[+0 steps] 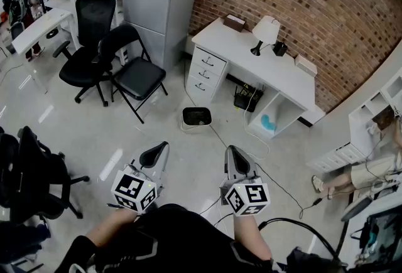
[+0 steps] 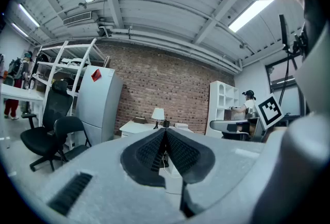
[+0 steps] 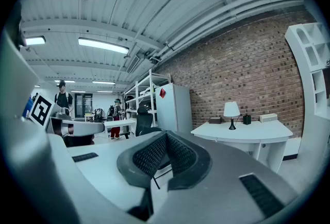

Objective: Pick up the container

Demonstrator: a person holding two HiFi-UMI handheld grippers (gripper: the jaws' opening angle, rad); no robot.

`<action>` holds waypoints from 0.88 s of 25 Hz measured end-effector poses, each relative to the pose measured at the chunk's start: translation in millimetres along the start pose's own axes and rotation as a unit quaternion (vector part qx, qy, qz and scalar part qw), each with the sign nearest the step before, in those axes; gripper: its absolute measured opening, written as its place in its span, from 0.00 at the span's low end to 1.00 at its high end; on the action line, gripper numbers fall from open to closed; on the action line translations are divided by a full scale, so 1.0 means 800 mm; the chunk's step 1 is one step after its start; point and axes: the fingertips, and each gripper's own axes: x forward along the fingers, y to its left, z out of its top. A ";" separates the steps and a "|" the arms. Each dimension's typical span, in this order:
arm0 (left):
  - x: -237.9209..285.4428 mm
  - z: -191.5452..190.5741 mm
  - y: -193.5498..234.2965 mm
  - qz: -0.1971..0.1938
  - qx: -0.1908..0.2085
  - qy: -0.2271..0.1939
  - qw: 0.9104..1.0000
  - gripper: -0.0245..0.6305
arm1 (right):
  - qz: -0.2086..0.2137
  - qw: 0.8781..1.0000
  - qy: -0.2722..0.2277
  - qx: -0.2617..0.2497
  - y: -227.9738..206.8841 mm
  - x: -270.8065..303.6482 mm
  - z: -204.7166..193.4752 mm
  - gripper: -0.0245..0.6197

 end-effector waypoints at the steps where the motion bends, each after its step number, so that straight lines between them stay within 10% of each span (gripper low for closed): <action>1: -0.002 -0.002 0.000 -0.002 -0.001 0.002 1.000 0.05 | -0.001 1.000 0.001 0.002 0.002 -0.001 -0.002 0.04; 22: -0.028 -0.014 0.024 -0.028 -0.013 0.018 0.999 0.05 | -0.002 1.000 -0.001 0.009 0.040 0.011 -0.004 0.04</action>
